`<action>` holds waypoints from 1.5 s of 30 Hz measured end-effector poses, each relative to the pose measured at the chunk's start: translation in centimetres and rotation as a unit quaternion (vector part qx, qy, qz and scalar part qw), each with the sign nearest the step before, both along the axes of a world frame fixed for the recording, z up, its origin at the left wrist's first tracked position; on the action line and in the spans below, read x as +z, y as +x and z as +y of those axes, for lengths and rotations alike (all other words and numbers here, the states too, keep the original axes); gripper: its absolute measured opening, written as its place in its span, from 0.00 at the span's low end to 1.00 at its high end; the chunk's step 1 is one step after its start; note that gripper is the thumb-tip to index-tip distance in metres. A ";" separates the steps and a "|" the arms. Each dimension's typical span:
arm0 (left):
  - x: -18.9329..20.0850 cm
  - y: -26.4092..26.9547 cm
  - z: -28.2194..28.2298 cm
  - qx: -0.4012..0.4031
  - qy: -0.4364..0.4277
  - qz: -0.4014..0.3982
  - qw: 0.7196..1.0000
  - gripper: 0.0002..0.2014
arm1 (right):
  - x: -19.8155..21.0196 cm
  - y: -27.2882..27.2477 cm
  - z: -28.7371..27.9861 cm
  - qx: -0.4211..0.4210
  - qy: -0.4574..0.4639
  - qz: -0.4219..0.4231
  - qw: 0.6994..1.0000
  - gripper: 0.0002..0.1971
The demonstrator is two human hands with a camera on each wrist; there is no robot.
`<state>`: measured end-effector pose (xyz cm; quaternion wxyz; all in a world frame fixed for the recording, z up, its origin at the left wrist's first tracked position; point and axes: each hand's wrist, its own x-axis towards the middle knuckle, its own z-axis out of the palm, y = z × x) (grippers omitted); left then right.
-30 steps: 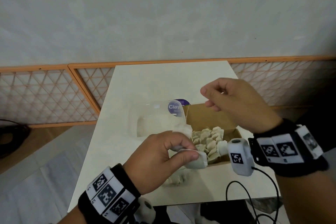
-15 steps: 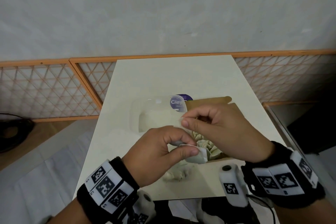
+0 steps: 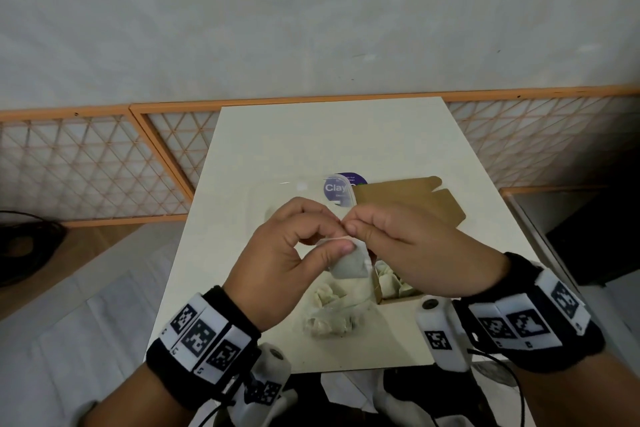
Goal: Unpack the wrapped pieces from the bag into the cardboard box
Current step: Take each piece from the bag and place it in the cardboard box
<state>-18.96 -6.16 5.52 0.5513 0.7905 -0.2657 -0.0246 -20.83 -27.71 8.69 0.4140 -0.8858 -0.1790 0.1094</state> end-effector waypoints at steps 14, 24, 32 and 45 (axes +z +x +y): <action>-1.7 1.0 -1.2 0.087 -0.023 0.046 0.995 0.06 | -3.8 -0.9 0.2 -0.065 0.096 0.021 0.993 0.22; -2.1 2.4 -2.7 0.048 -0.105 0.144 0.983 0.02 | -5.2 -0.6 -0.2 -0.132 0.183 0.054 0.973 0.19; -2.4 3.0 -3.1 0.034 -0.106 0.098 0.989 0.04 | -5.9 -0.3 -0.3 -0.133 0.251 0.050 0.957 0.10; -7.1 3.5 -2.4 0.039 0.065 0.137 0.988 0.02 | -9.5 -0.7 -11.1 -0.289 -0.012 0.025 0.957 0.11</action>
